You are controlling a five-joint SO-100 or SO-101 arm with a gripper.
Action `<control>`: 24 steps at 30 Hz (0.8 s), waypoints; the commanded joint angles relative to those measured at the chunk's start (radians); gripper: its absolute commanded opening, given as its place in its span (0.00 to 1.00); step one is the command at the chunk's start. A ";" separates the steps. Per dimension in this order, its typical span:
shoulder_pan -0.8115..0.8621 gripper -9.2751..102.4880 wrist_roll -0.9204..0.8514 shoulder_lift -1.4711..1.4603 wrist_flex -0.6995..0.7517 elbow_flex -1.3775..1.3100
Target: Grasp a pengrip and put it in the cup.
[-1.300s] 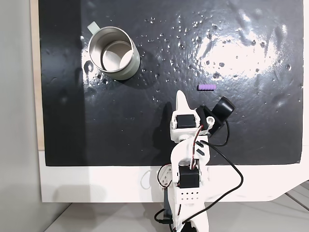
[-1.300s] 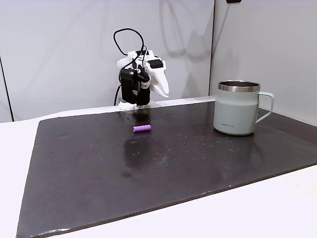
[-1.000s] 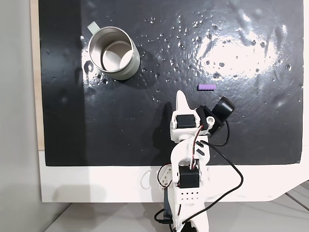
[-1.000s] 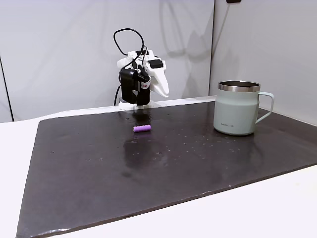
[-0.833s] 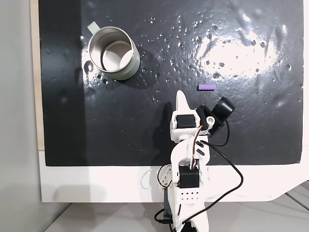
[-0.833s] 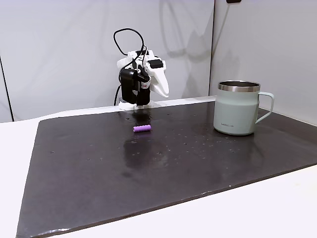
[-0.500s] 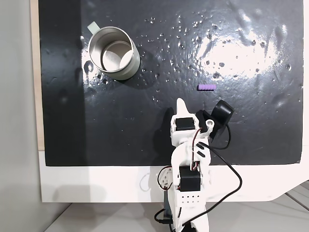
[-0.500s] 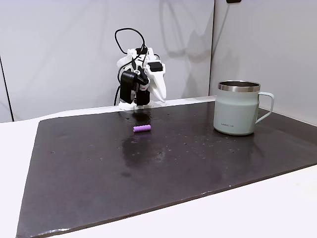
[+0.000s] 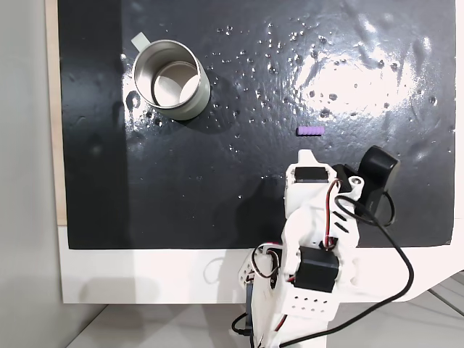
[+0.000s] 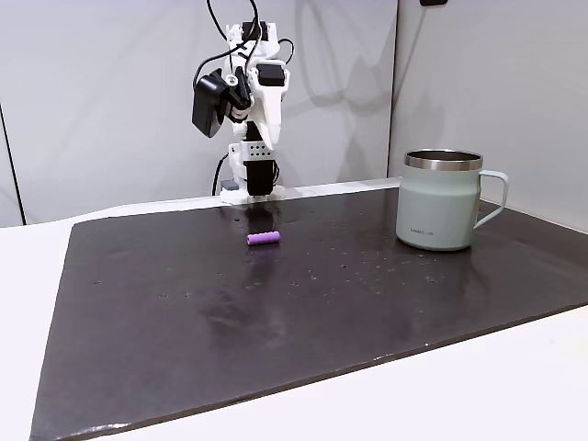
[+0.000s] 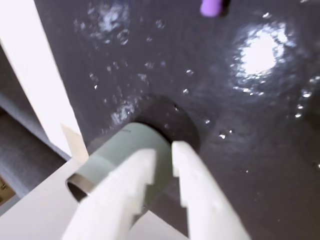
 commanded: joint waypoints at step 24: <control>0.097 0.27 -0.058 -0.913 0.252 -0.707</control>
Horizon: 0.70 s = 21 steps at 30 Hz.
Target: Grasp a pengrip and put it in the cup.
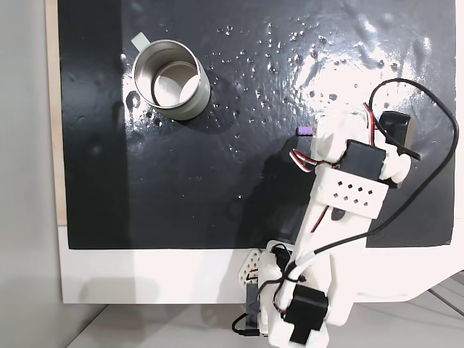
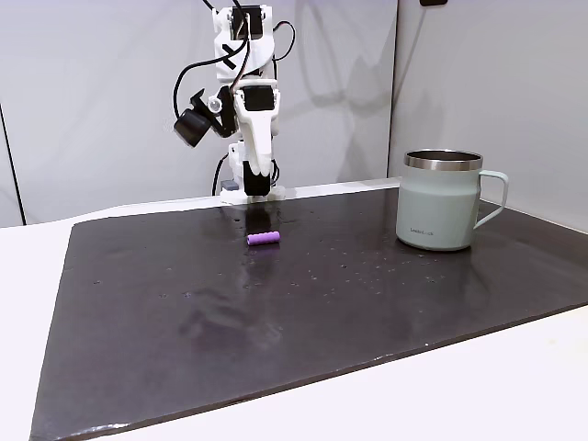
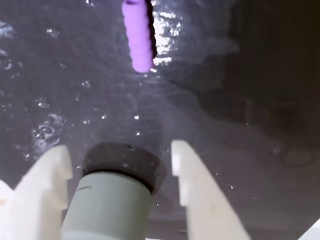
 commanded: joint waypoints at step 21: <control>0.025 0.27 -0.021 -0.477 -0.043 -0.281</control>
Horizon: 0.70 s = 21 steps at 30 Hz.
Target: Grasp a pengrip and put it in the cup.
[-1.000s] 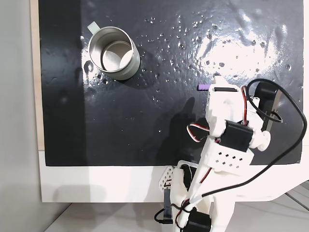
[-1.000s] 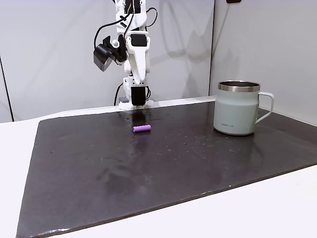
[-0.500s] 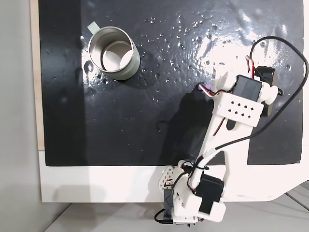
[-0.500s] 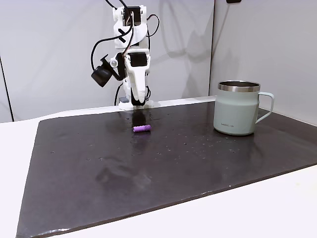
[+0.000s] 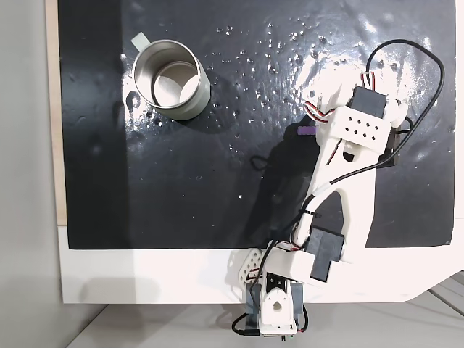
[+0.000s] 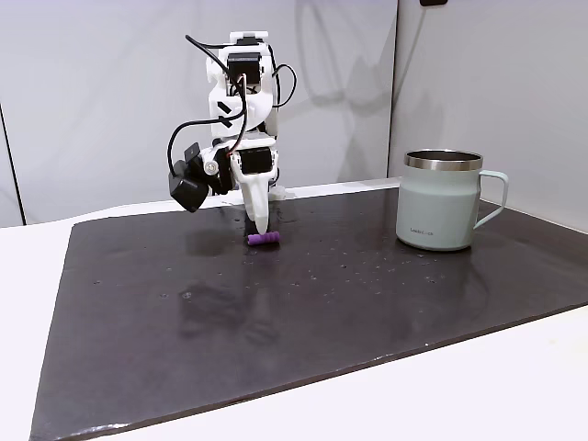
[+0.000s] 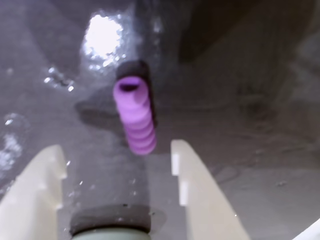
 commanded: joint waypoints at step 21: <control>-0.035 0.12 0.011 -0.107 -0.064 -0.087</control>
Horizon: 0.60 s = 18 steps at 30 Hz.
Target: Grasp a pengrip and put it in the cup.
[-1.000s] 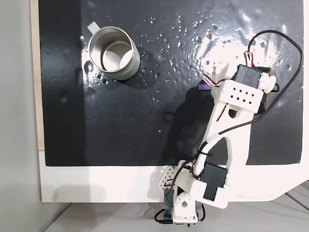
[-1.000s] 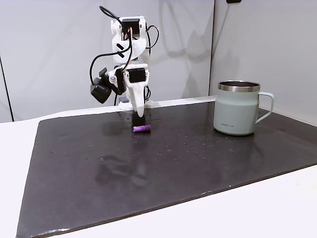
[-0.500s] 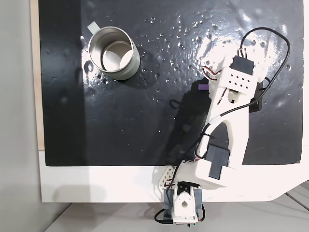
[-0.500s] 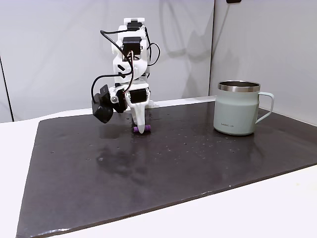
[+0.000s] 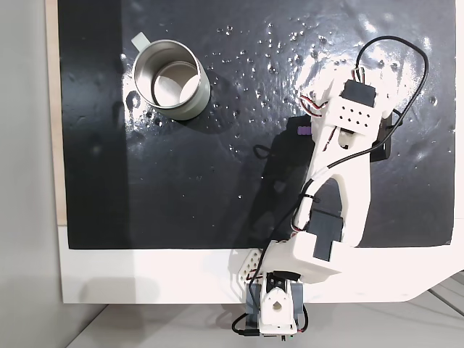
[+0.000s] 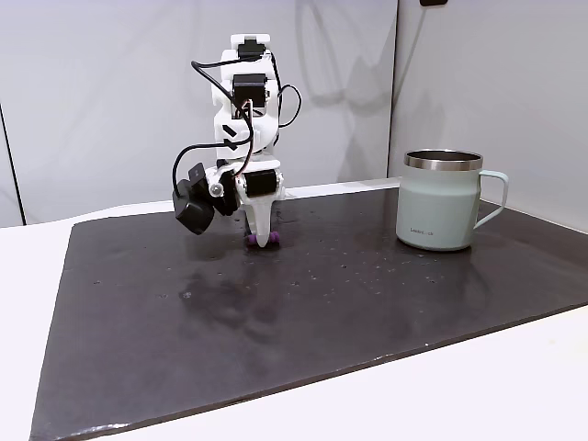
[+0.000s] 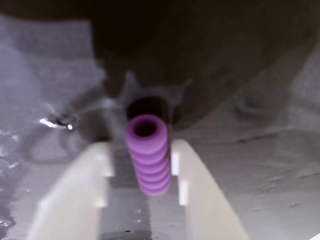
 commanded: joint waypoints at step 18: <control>-0.051 0.08 0.032 0.345 0.265 -0.161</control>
